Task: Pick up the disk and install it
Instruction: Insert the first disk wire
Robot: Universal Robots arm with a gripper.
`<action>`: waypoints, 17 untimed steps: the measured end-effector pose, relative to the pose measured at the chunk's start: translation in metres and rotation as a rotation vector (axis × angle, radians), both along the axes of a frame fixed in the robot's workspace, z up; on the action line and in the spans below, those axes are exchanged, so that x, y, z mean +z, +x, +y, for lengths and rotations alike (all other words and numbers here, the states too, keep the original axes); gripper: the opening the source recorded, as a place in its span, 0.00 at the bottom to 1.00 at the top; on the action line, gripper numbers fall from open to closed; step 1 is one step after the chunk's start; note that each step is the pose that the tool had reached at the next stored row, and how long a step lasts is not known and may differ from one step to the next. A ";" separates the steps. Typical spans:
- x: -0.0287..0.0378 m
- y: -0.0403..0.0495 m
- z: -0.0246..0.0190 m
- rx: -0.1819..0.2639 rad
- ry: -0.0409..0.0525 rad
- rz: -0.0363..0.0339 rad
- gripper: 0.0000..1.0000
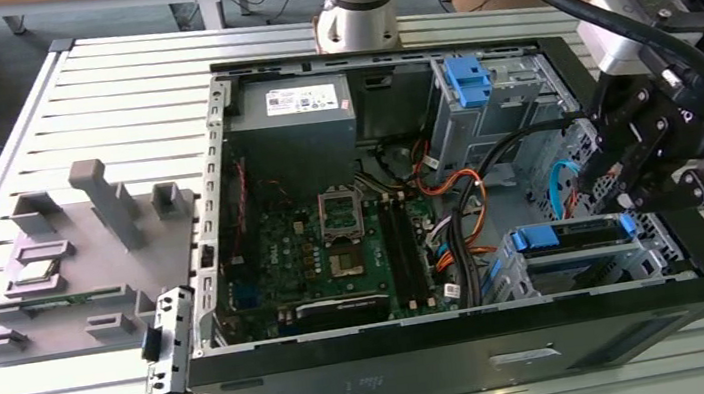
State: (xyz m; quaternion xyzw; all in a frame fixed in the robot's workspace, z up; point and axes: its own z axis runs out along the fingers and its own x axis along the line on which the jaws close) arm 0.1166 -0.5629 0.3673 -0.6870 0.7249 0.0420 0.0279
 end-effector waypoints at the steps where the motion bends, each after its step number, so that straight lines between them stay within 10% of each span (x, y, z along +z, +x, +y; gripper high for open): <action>1: 0.0000 0.0013 0.0000 0.001 0.0021 0.0002 0.42; 9: -0.0008 0.0136 0.0003 0.006 0.0114 0.0052 0.42; 17: -0.0038 0.0178 0.0005 0.006 -0.0001 0.0208 0.42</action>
